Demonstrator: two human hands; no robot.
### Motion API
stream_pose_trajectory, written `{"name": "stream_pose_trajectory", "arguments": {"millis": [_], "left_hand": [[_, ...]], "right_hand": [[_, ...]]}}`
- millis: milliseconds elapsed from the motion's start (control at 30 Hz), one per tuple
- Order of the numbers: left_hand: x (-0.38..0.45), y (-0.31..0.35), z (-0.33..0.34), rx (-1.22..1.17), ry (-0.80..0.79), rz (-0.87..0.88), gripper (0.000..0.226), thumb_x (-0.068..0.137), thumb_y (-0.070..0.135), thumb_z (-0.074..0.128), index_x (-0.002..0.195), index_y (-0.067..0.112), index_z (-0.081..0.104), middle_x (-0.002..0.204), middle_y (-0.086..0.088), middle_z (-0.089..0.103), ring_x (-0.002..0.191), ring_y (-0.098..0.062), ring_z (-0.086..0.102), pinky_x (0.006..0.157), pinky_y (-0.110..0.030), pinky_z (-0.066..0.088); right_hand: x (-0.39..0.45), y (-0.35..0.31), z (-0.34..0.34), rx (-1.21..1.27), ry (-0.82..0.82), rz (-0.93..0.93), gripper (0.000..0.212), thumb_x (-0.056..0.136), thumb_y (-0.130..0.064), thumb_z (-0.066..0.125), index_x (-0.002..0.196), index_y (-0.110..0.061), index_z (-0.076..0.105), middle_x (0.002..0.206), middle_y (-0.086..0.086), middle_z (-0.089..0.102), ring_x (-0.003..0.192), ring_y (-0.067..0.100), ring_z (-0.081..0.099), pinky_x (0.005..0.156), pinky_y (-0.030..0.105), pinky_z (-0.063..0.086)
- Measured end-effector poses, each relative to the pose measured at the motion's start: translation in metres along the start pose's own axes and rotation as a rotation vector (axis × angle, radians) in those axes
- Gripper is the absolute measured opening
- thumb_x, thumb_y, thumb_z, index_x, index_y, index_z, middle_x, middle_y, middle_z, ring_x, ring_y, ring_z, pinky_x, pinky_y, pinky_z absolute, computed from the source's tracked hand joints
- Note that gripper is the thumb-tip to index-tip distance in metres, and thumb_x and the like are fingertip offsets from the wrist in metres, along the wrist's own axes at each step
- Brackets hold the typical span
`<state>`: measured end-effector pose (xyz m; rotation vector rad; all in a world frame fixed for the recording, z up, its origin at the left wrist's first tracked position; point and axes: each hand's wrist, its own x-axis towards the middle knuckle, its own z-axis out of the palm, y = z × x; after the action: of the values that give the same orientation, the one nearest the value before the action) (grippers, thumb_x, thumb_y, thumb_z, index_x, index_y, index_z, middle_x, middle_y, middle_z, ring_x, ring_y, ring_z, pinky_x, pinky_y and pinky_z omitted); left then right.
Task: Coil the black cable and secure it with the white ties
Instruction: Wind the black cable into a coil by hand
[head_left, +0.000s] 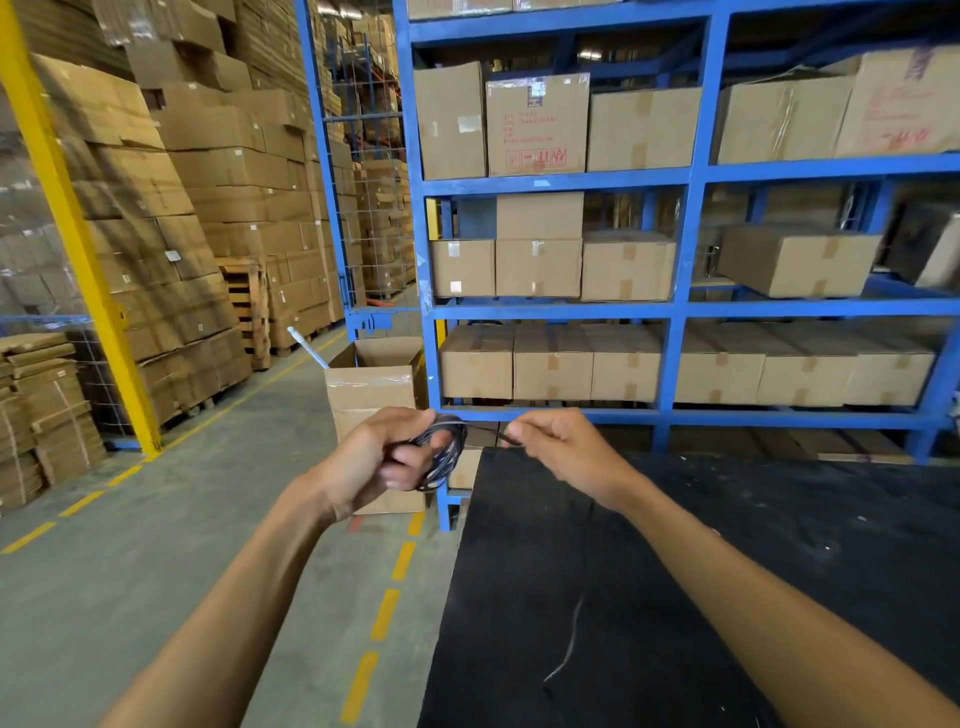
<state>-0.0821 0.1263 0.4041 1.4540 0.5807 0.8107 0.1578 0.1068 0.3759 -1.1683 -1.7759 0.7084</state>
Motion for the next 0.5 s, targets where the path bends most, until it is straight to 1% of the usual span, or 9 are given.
{"name": "stream_pose_trajectory", "arguments": {"millis": [67,100,167,233,300,333,400,433,500], "left_hand": [[0.002,0.003,0.007,-0.198,-0.052,0.048,0.028,0.091,0.025,0.048,0.068,0.014,0.059,0.055,0.005,0.018,0.045,-0.009,0.011,0.039,-0.018,0.014],[0.005,0.006,0.01,-0.317,-0.055,0.081,0.03,0.092,0.025,0.045,0.07,0.014,0.061,0.053,0.006,0.022,0.044,-0.008,0.013,0.04,-0.019,0.015],[0.014,0.012,0.013,-0.52,-0.047,0.178,0.033,0.099,0.025,0.037,0.08,0.012,0.061,0.051,0.008,0.032,0.042,-0.007,0.017,0.04,-0.018,0.02],[0.026,0.016,0.014,-0.546,0.054,0.278,0.032,0.103,0.026,0.033,0.094,0.009,0.06,0.055,0.007,0.036,0.042,-0.005,0.025,0.042,-0.017,0.026],[0.037,0.013,0.012,-0.389,0.236,0.365,0.03,0.104,0.023,0.035,0.104,0.006,0.06,0.06,0.005,0.039,0.045,-0.006,0.033,0.046,-0.017,0.033],[0.04,0.008,0.01,-0.242,0.328,0.415,0.028,0.103,0.021,0.038,0.104,0.005,0.061,0.063,0.003,0.043,0.048,-0.008,0.036,0.048,-0.019,0.036],[0.043,-0.005,0.003,0.176,0.463,0.454,0.023,0.102,0.017,0.043,0.102,0.006,0.063,0.067,-0.001,0.05,0.05,-0.008,0.042,0.051,-0.019,0.039],[0.042,-0.013,-0.001,0.37,0.474,0.423,0.021,0.101,0.015,0.045,0.1,0.006,0.064,0.066,-0.002,0.052,0.049,-0.007,0.043,0.051,-0.02,0.039],[0.037,-0.027,-0.007,0.637,0.383,0.311,0.022,0.1,0.014,0.047,0.096,0.002,0.065,0.061,0.0,0.051,0.047,-0.006,0.042,0.052,-0.025,0.038]], "right_hand": [[-0.001,0.007,0.02,0.029,0.033,-0.023,0.032,0.104,-0.031,0.044,0.088,-0.017,0.069,0.059,-0.001,0.04,0.051,0.009,0.035,0.05,0.019,0.03],[-0.002,0.011,0.032,0.02,0.046,-0.04,0.035,0.104,-0.032,0.042,0.083,-0.018,0.066,0.063,0.003,0.04,0.056,0.015,0.036,0.054,0.023,0.032],[-0.011,0.017,0.058,-0.037,0.011,-0.083,0.037,0.105,-0.034,0.039,0.079,-0.02,0.061,0.069,0.005,0.045,0.064,0.014,0.042,0.063,0.028,0.036],[-0.022,0.02,0.083,-0.057,-0.048,-0.114,0.039,0.103,-0.043,0.036,0.079,-0.023,0.058,0.068,0.007,0.046,0.063,0.014,0.041,0.062,0.03,0.036],[-0.03,0.019,0.093,-0.092,-0.07,-0.132,0.041,0.102,-0.049,0.034,0.081,-0.023,0.057,0.065,0.008,0.043,0.06,0.019,0.038,0.06,0.034,0.034],[-0.031,0.016,0.092,-0.126,-0.088,-0.147,0.039,0.103,-0.048,0.034,0.083,-0.024,0.058,0.065,0.009,0.042,0.059,0.021,0.038,0.059,0.034,0.034],[-0.029,0.006,0.084,-0.19,-0.126,-0.198,0.034,0.104,-0.043,0.035,0.086,-0.028,0.058,0.067,0.013,0.049,0.06,0.027,0.042,0.058,0.037,0.037],[-0.027,-0.001,0.078,-0.208,-0.116,-0.222,0.03,0.104,-0.041,0.037,0.085,-0.03,0.058,0.07,0.011,0.055,0.061,0.025,0.047,0.059,0.04,0.041],[-0.021,-0.015,0.06,-0.223,-0.066,-0.253,0.028,0.101,-0.04,0.043,0.08,-0.032,0.059,0.071,0.002,0.06,0.064,0.019,0.054,0.064,0.045,0.046]]}}
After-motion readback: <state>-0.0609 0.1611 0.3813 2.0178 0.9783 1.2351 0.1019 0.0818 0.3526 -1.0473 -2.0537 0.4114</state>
